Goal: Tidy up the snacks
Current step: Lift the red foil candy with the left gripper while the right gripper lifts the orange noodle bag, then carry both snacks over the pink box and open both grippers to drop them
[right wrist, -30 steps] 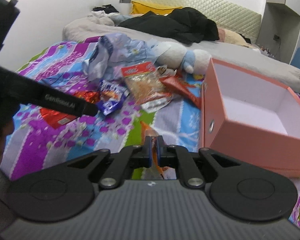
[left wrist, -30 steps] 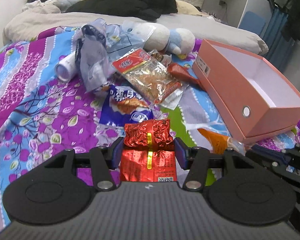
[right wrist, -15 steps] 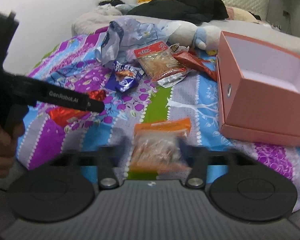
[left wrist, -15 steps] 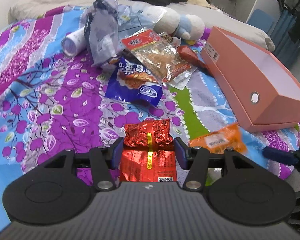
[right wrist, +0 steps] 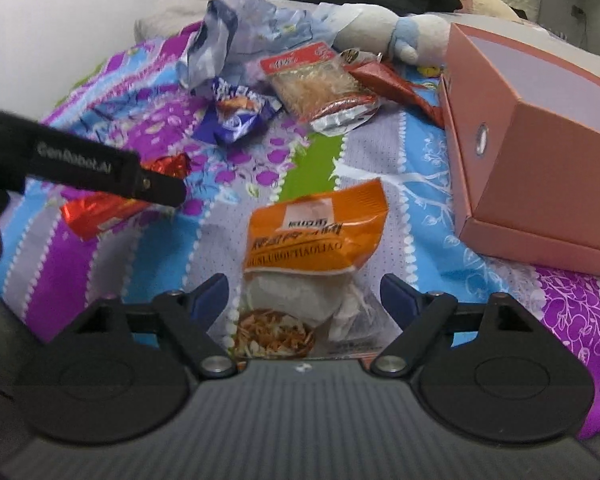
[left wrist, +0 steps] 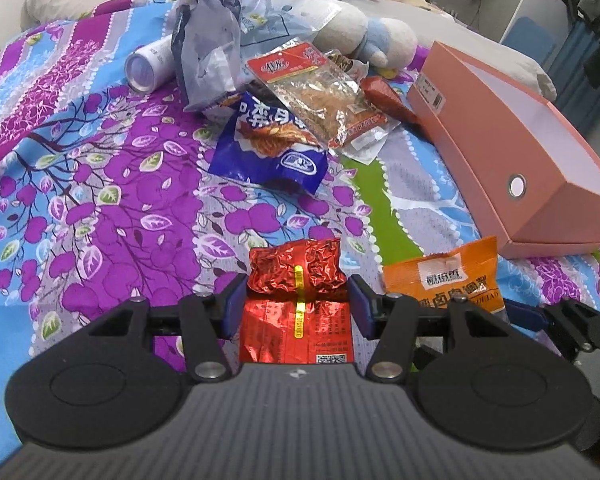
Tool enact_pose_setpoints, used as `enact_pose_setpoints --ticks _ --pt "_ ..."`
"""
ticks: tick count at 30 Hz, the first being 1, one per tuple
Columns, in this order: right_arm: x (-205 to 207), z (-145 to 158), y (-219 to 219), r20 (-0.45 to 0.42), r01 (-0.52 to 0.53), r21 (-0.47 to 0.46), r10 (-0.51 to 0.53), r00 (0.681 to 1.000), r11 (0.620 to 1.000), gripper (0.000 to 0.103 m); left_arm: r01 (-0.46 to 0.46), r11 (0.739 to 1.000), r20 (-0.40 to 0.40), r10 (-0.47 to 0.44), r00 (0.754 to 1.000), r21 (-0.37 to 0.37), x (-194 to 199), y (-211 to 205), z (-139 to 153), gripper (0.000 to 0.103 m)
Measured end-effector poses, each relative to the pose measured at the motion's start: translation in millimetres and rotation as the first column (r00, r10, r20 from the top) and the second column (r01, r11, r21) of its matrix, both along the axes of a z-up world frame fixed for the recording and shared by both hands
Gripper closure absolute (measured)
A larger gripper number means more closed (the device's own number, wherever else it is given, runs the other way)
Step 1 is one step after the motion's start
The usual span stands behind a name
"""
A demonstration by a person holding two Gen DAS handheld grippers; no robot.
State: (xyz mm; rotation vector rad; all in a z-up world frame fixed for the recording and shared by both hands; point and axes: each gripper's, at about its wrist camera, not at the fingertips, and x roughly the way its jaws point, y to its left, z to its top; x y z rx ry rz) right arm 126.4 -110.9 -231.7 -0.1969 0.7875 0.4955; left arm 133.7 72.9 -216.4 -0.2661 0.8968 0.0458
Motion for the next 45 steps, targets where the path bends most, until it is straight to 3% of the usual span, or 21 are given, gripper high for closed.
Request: enact_pose_setpoints --ticks 5,10,15,34,45 --pt "4 -7 8 0.023 -0.023 -0.034 0.024 0.999 0.999 0.02 -0.014 1.0 -0.005 0.014 1.0 -0.005 0 -2 -3 0.044" --pt "7 -3 11 0.04 -0.014 -0.06 0.016 0.999 0.998 0.037 -0.018 1.0 -0.004 0.018 1.0 -0.023 5 0 1 0.044" --pt "11 13 4 0.052 0.013 -0.039 -0.011 0.999 0.999 0.039 -0.025 0.999 0.023 0.026 0.999 -0.039 11 2 16 0.044" --pt "32 119 -21 0.225 0.071 0.086 -0.089 0.97 0.994 0.039 -0.02 0.999 0.173 0.026 0.985 -0.035 36 -6 105 0.044" --pt "64 179 -46 0.379 0.141 0.11 -0.172 0.909 0.984 0.039 0.054 0.999 0.298 -0.048 0.953 -0.01 72 -34 169 0.044"
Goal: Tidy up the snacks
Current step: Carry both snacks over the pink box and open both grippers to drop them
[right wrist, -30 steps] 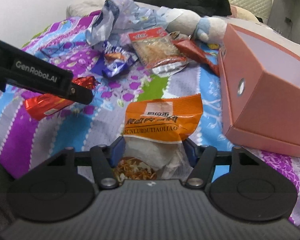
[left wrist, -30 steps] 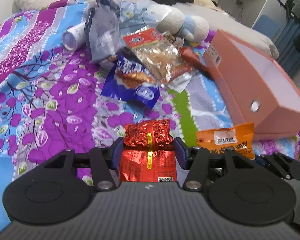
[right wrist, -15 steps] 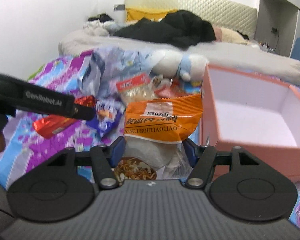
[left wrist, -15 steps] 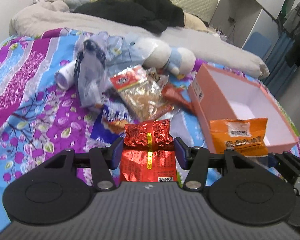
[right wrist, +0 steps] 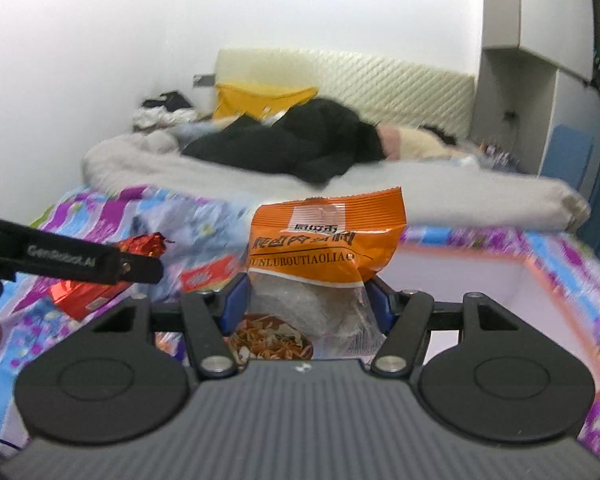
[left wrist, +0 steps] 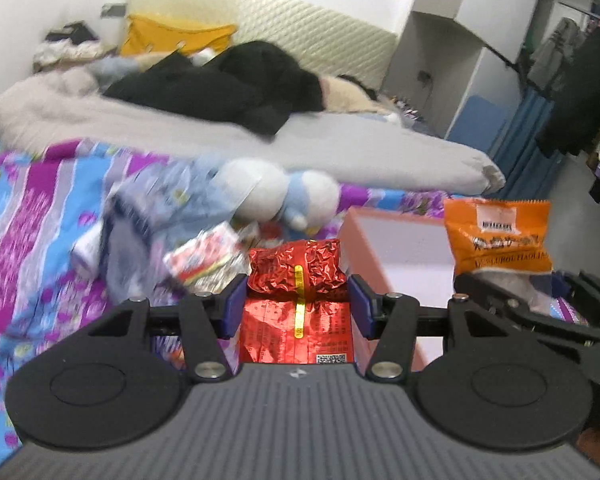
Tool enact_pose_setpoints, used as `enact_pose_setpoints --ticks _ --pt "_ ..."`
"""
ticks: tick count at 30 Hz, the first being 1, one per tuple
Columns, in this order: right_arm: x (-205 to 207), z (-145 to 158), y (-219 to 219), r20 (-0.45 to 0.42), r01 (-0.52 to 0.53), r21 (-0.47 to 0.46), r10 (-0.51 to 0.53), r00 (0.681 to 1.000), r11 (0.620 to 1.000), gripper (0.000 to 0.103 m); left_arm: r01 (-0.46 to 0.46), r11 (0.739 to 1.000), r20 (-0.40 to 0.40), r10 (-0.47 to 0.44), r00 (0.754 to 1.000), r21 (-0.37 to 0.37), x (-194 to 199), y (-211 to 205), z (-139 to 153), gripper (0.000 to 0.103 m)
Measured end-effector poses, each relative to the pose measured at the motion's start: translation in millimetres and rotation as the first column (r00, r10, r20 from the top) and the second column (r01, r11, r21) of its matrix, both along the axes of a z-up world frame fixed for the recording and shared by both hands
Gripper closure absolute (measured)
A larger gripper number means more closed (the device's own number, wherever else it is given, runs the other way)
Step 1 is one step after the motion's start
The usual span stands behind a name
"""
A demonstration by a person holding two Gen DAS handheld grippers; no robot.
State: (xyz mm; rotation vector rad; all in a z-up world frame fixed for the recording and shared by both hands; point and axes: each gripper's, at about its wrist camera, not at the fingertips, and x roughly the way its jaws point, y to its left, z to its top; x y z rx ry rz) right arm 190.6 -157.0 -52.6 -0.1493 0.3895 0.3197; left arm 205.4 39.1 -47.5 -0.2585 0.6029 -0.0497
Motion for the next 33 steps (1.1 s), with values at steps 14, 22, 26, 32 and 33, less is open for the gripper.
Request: enact_pose_setpoints --ticks 14,22,26,32,33 --pt "48 27 -58 0.054 0.141 0.004 -0.141 0.989 0.99 0.039 0.132 0.991 0.097 -0.13 0.987 -0.02 60 -72 50 0.044" --pt "79 -6 -97 -0.052 0.206 -0.006 -0.206 0.977 0.978 0.038 0.208 0.978 0.008 -0.207 0.978 -0.021 96 -132 19 0.044" --pt "93 -29 -116 -0.126 0.234 0.0 -0.232 0.965 0.972 0.038 0.232 0.973 -0.039 -0.231 0.972 0.014 115 -157 -3 0.044" --pt "107 -64 -134 -0.215 0.261 -0.006 -0.257 0.942 0.965 0.038 0.248 0.968 -0.116 -0.244 0.963 0.029 138 -175 -35 0.044" --pt "108 -68 -137 -0.225 0.262 -0.009 -0.257 0.94 0.965 0.038 0.25 0.968 -0.127 -0.244 0.961 0.029 141 -177 -39 0.044"
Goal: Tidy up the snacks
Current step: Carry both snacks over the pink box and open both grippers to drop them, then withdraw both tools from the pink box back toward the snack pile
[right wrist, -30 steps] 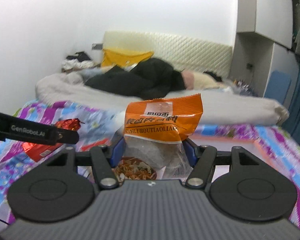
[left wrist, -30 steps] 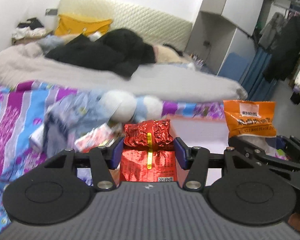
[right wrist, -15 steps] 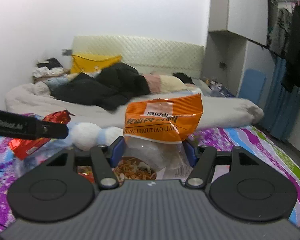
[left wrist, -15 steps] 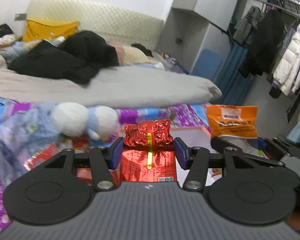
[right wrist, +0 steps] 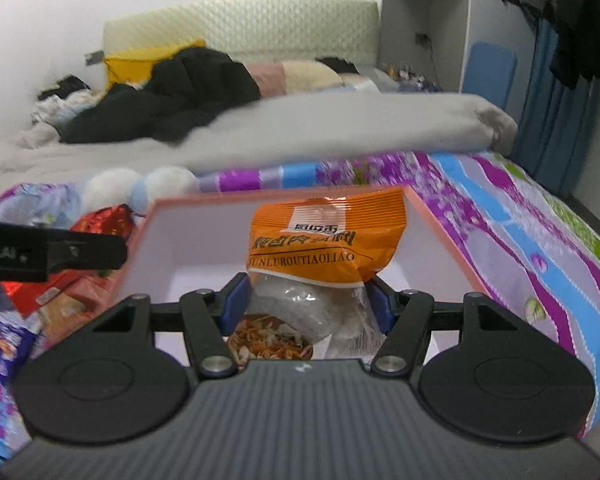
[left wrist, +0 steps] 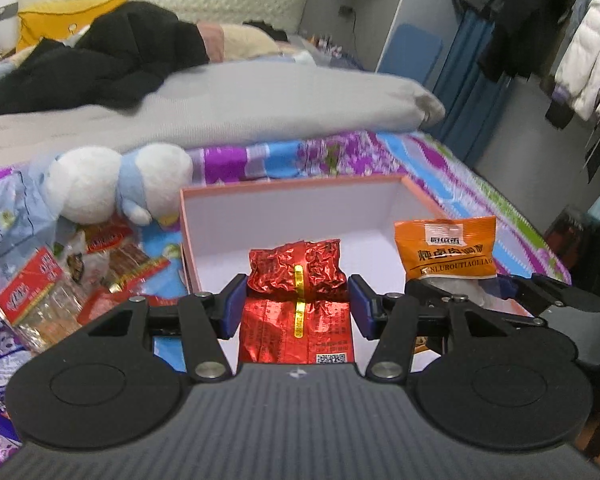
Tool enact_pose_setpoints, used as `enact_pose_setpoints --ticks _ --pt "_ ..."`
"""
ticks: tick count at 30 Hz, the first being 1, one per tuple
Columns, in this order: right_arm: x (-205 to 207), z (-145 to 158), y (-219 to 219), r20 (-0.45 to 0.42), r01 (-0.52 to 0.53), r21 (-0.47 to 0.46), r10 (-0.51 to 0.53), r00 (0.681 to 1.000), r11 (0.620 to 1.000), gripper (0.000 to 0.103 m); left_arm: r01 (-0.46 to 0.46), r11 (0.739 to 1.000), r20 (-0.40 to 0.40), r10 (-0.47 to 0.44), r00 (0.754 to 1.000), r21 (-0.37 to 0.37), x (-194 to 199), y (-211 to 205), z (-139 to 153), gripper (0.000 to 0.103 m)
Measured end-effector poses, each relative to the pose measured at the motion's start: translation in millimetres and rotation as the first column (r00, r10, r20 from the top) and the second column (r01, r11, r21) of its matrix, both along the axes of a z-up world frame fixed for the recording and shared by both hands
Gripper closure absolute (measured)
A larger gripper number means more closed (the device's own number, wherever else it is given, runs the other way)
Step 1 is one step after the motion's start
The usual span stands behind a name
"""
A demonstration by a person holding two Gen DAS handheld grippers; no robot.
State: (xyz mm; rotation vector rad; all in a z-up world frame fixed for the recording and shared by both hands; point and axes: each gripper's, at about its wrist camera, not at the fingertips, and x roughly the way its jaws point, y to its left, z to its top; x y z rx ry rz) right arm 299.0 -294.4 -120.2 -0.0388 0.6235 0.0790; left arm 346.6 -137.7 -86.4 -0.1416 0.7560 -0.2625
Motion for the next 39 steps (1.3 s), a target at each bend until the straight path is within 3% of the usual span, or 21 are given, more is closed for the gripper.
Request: enact_pose_setpoints --ticks 8,10,16,27,39 --pt "11 -26 -15 -0.072 0.008 0.043 -0.005 0.997 0.999 0.036 -0.001 1.0 -0.044 0.002 0.999 0.012 13 -1 -22 0.04" --pt "12 -27 -18 -0.074 0.016 0.047 -0.013 0.997 0.999 0.017 0.017 1.0 -0.055 -0.017 0.998 0.0 13 -2 -24 0.022" --pt "9 -22 -25 -0.059 0.03 0.066 -0.026 0.998 0.997 0.016 0.015 1.0 -0.016 -0.015 1.0 0.008 2 -2 -15 0.02" --pt "-15 28 -12 0.063 0.015 0.079 -0.02 0.998 0.997 0.016 -0.004 1.0 0.079 0.004 0.997 -0.011 -37 26 25 0.02" --pt "-59 82 38 0.213 -0.081 0.064 0.066 0.975 0.995 0.016 -0.06 0.998 0.199 0.064 0.978 -0.031 -104 84 68 0.02"
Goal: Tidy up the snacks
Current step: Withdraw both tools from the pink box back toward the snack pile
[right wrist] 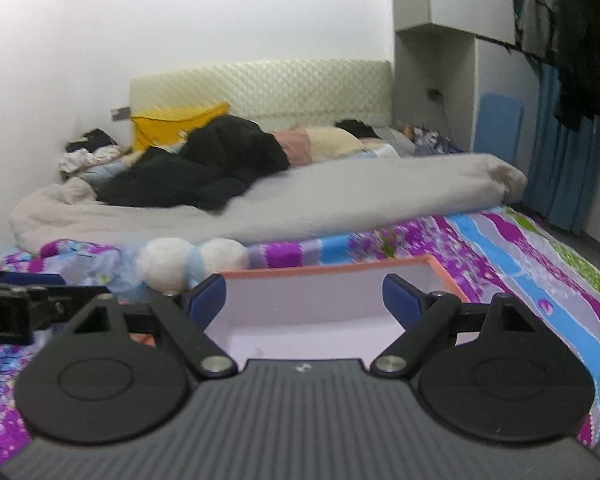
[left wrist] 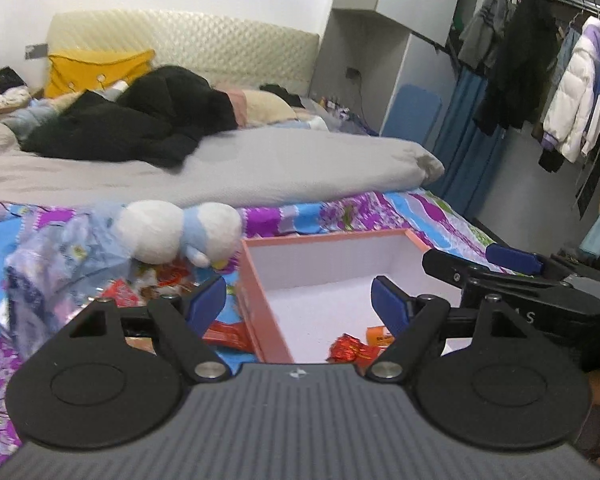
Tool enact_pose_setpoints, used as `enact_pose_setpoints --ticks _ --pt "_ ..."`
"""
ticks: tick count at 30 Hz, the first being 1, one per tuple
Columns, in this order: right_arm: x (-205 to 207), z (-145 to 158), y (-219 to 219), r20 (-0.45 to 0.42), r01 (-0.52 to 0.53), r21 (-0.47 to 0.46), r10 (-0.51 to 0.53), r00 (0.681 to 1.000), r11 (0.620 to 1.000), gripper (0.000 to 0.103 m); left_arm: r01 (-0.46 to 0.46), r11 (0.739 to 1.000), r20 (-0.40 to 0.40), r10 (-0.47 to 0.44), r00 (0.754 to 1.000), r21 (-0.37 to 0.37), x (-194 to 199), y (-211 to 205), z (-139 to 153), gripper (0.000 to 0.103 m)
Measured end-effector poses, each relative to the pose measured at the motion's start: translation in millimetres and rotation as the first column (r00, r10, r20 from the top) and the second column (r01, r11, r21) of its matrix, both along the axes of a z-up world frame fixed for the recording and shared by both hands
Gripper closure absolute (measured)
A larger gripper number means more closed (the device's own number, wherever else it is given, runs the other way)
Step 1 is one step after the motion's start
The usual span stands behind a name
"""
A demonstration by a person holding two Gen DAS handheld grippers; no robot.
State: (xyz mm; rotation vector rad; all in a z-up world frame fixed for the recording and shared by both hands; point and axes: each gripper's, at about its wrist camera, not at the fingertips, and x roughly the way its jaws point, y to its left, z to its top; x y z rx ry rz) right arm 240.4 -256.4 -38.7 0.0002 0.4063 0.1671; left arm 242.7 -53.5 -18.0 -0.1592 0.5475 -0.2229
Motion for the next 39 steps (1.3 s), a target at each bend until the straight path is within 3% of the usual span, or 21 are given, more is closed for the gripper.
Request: enact_pose_setpoints --ticks 9,16,28,35,39 --pt "-32 7 47 0.062 -0.104 0.005 0.104 0.993 0.995 0.016 -0.075 0.997 0.049 0.074 0.996 0.004 -43 46 7 0.02" --pt "-52 -6 75 0.046 -0.161 0.007 0.16 0.986 0.987 0.016 -0.122 0.992 0.033 0.121 0.992 0.023 -62 75 -5 0.02" --pt "-77 -34 96 0.014 -0.154 0.035 0.154 0.988 0.987 0.016 -0.18 0.983 0.042 0.179 0.983 0.029 -104 115 -31 0.02" --pt "-92 -42 100 0.028 -0.114 0.063 0.112 0.993 0.992 0.016 -0.218 0.976 0.032 0.218 0.975 -0.021 -122 141 -41 0.02" --pt "-101 -48 107 0.03 -0.139 0.075 0.137 0.99 0.987 0.016 -0.23 0.973 0.033 0.231 0.972 -0.02 -130 149 -45 0.013"
